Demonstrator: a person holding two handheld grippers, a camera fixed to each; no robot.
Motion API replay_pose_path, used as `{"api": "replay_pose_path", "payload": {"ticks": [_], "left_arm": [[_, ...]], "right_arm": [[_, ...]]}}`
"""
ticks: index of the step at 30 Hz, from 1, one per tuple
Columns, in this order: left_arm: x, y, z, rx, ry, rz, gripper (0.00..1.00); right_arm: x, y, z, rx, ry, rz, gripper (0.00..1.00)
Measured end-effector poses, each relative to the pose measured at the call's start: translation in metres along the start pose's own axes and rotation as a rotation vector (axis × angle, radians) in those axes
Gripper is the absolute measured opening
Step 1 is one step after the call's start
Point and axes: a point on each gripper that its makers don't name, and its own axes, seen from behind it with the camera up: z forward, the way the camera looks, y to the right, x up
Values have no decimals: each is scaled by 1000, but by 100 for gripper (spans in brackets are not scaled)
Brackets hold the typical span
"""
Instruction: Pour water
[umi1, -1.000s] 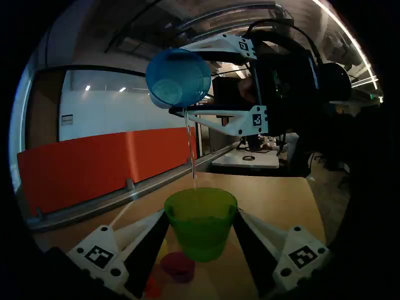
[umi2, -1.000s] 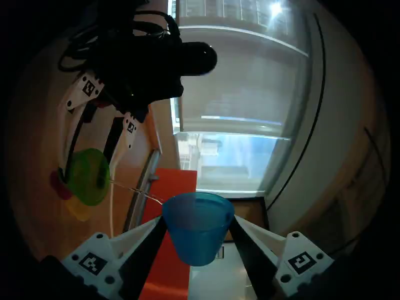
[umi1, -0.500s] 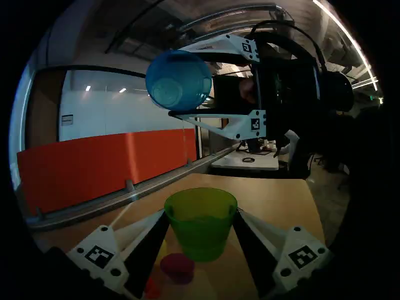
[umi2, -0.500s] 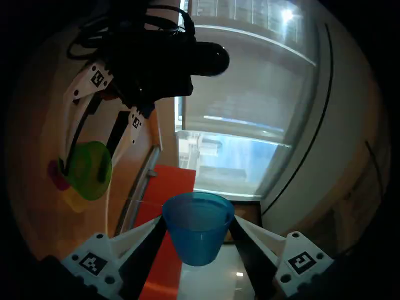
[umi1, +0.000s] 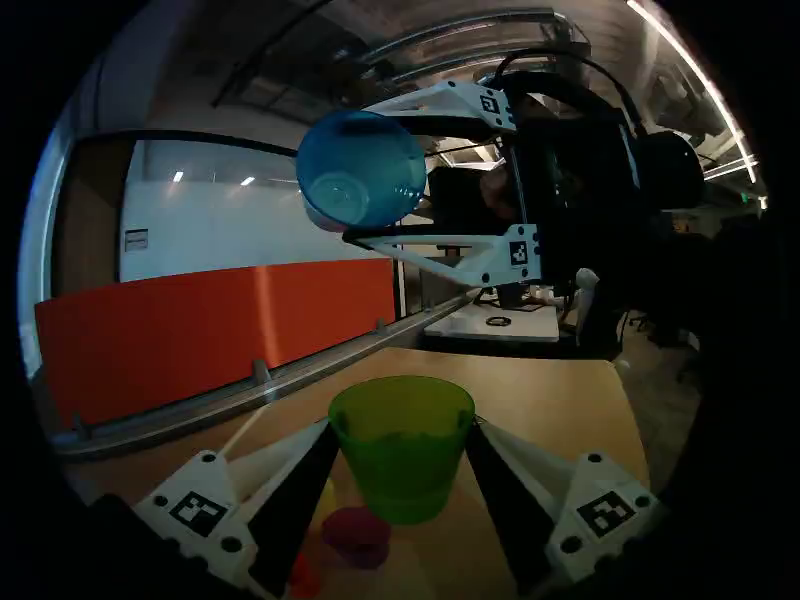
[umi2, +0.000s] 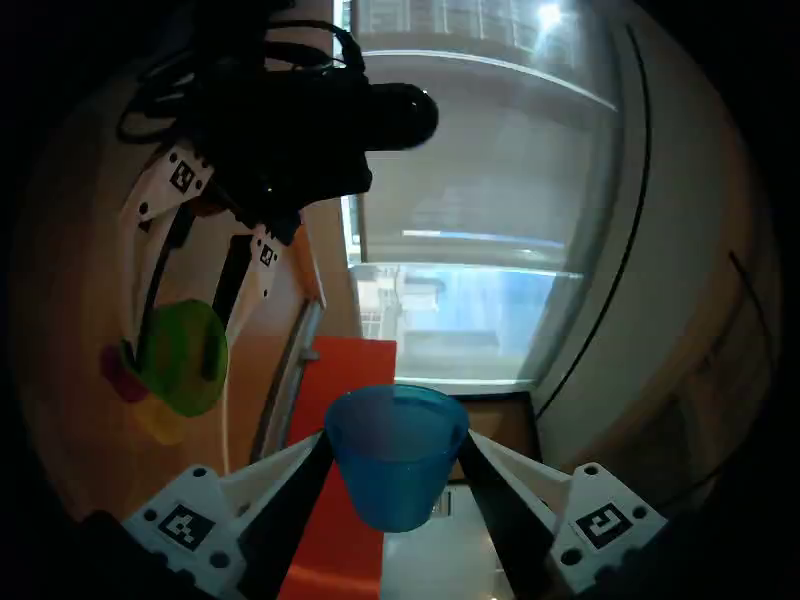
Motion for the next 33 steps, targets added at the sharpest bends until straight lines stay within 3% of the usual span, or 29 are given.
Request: {"api": "replay_pose_path", "payload": {"ticks": [12,26,33], "left_arm": [[1,-2,-4,8,-2,0,85],[2,-4,-4,14,-8,8,85],[2,-4,-2,13,-11,10,85]], "right_arm": [[-1,-10,-7,16,28,407,89],[0,-18,-9,67,93,1047,89],[3,-17,-8,102,123,1279,89]]}}
